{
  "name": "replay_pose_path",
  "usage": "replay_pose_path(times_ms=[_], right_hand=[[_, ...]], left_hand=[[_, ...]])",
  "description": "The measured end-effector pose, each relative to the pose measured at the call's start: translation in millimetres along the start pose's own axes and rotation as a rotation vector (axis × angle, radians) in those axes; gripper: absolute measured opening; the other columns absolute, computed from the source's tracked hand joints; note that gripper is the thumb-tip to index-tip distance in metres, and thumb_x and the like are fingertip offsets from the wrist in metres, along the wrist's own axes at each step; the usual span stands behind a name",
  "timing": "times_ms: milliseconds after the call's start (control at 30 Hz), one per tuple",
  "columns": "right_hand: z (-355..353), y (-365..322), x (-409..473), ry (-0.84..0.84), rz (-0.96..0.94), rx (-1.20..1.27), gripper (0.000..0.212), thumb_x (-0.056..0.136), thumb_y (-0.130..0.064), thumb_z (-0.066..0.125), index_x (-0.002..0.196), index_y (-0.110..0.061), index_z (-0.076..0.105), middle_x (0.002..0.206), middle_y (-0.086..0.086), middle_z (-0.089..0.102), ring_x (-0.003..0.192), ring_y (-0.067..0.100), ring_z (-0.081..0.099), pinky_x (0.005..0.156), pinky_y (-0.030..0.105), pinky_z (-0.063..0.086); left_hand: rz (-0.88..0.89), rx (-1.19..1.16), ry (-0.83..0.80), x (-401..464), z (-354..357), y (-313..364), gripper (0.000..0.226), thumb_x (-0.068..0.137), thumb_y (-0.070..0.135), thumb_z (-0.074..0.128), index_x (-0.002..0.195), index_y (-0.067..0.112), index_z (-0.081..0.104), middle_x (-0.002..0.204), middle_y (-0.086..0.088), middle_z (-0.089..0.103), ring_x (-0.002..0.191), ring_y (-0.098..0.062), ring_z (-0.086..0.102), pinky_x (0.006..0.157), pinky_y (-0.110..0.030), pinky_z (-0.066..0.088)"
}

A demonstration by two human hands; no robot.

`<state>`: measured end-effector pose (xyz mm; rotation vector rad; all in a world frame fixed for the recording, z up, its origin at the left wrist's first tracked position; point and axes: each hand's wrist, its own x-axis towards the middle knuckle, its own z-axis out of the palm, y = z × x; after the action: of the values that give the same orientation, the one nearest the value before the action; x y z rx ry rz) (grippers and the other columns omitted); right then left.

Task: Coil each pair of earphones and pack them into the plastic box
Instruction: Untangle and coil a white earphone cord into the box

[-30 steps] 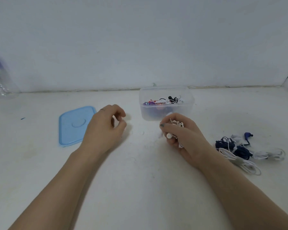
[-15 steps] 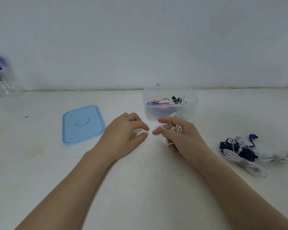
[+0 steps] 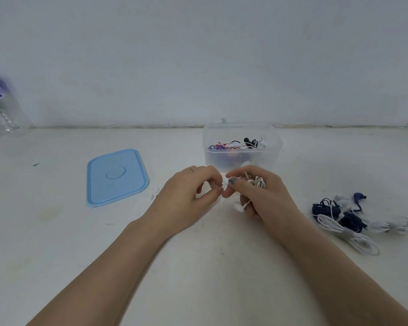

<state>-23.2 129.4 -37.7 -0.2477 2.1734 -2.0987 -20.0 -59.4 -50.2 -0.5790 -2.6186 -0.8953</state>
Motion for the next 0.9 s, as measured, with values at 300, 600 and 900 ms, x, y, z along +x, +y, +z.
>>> replay_pose_path(times_ms=[300,600,900], right_hand=[[-0.5,-0.6,-0.9,-0.03,-0.015,-0.031,0.007,0.092,-0.015,0.065,0.095,-0.009,0.07,0.08,0.011,0.075,0.05,0.015,0.045,0.042,0.019,0.036],[-0.9,-0.7,-0.2,-0.027,-0.01,-0.043,0.01,0.086,-0.021,0.074,0.089,-0.011,0.072,0.071,0.005,0.07,0.05,0.016,0.046,0.043,0.019,0.036],[-3.9,-0.6,1.7,-0.027,0.029,0.041,0.01,0.091,-0.009,0.064,0.094,-0.004,0.071,0.066,0.009,0.061,0.042,0.011,0.045,0.038,0.017,0.03]], left_hand=[[-0.061,-0.124,0.027,-0.6,-2.0,4.6,0.011,0.091,0.019,0.069,0.093,0.03,0.066,0.087,0.017,0.068,0.072,-0.011,0.048,0.065,-0.014,0.036],[-0.015,-0.107,0.037,-1.4,-4.4,5.9,0.013,0.092,0.02,0.07,0.1,0.03,0.067,0.087,0.016,0.067,0.073,-0.013,0.049,0.065,-0.019,0.038],[-0.027,-0.29,0.03,-1.7,-9.0,14.4,0.007,0.091,0.016,0.074,0.094,0.022,0.073,0.087,0.017,0.069,0.082,-0.012,0.062,0.078,-0.019,0.046]])
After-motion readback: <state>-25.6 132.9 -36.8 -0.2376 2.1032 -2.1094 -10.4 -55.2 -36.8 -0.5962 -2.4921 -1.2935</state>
